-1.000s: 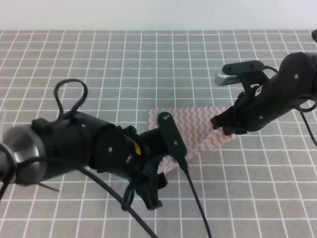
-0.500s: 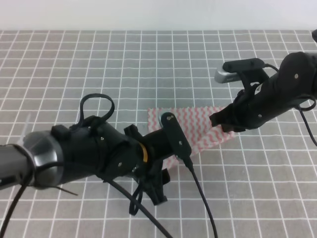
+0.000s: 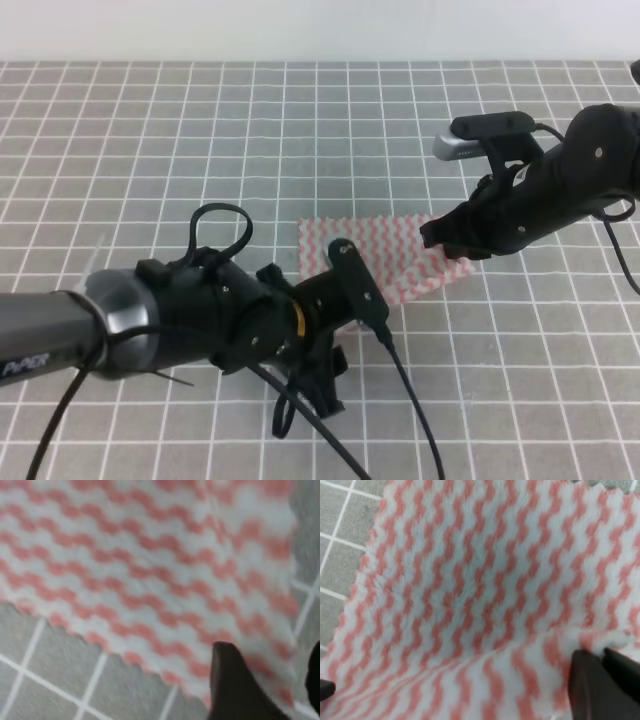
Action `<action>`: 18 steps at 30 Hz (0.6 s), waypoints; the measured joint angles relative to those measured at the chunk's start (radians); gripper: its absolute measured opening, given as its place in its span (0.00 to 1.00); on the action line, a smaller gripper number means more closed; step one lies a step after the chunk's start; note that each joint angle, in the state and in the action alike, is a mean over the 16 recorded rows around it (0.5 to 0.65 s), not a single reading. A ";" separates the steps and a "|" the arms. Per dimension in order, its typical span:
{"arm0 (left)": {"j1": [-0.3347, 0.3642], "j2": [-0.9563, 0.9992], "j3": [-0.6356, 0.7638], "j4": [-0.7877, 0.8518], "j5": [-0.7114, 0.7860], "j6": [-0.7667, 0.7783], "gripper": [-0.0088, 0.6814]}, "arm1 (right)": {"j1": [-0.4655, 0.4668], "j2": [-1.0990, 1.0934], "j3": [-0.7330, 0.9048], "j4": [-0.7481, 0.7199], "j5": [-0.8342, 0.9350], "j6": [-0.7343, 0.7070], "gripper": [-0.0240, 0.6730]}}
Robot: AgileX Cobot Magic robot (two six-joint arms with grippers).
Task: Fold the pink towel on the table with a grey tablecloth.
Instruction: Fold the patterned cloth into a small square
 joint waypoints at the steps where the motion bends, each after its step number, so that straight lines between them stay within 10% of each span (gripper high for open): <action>1: 0.000 0.003 0.000 0.000 -0.008 0.000 0.34 | 0.000 0.001 0.000 -0.003 0.001 0.001 0.01; 18: 0.066 0.018 -0.045 -0.007 -0.112 -0.063 0.01 | 0.000 0.024 0.000 -0.064 -0.004 0.052 0.01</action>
